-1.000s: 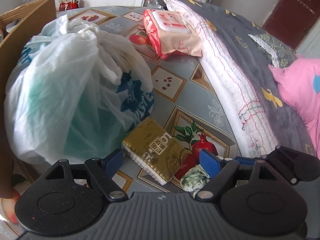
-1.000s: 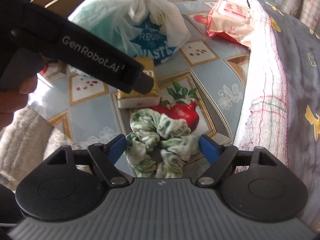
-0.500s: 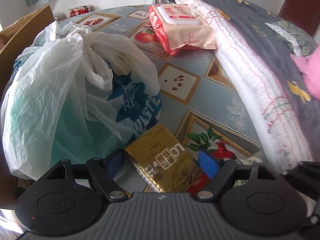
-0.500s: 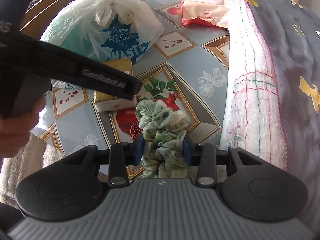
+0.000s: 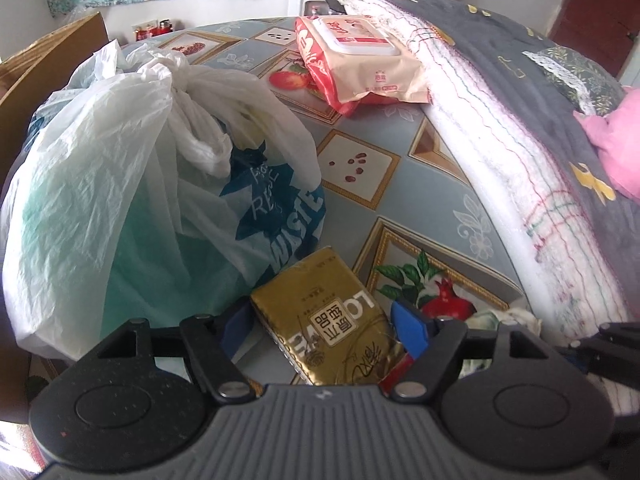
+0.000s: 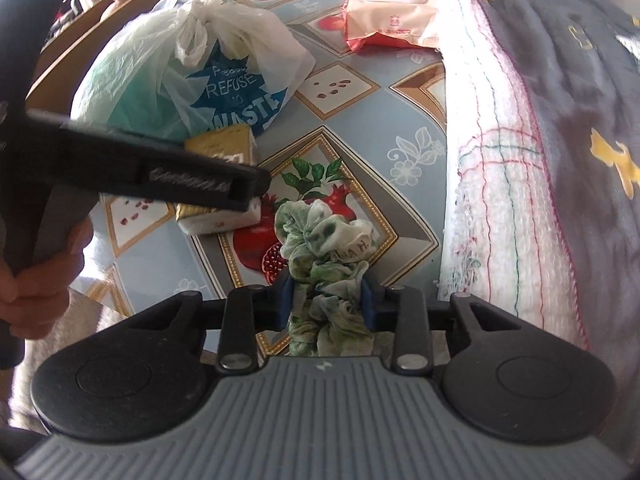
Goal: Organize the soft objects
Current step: 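Close the right gripper on the green floral scrunchie while the left gripper grasps the gold box, then carry the scrunchie with the right gripper while the left gripper carries the gold box into the box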
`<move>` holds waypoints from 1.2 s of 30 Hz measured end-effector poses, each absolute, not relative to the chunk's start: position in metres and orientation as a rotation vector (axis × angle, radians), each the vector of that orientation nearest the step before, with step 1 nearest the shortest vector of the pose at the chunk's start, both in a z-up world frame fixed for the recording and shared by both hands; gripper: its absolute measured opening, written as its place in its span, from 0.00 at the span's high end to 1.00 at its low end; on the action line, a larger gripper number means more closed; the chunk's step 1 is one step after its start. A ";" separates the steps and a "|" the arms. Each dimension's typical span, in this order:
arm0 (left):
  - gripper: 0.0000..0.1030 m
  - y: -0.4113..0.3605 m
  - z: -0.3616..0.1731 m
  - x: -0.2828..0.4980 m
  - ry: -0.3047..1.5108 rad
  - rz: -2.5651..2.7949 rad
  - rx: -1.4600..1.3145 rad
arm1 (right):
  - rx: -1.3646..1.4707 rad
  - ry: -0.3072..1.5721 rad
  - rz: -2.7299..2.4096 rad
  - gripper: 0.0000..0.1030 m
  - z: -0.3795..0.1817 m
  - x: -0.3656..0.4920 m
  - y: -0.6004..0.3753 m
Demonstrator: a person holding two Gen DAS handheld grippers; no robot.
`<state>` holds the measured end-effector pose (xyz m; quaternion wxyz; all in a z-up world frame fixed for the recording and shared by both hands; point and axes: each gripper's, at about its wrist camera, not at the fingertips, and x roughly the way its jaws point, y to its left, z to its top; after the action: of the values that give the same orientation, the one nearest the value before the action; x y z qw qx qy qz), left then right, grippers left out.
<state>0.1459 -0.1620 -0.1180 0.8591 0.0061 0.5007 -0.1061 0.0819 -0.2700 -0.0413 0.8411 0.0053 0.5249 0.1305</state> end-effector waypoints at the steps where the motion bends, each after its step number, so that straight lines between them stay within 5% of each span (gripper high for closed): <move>1: 0.26 -0.159 -0.116 0.144 1.051 -0.231 0.008 | 0.024 1.108 0.272 0.71 -0.040 0.080 -0.272; 17: 0.26 -0.084 -0.024 0.071 0.842 -0.311 -0.044 | 0.160 0.940 0.373 0.71 0.047 0.047 -0.259; 36: 0.26 0.090 0.061 0.025 0.628 -0.040 -0.122 | 0.229 0.899 0.812 0.71 0.123 0.119 -0.096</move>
<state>0.0253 0.0904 0.0609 0.9490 -0.0602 0.3088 -0.0197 0.1187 -0.0963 0.1232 0.8159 0.1073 0.4216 0.3807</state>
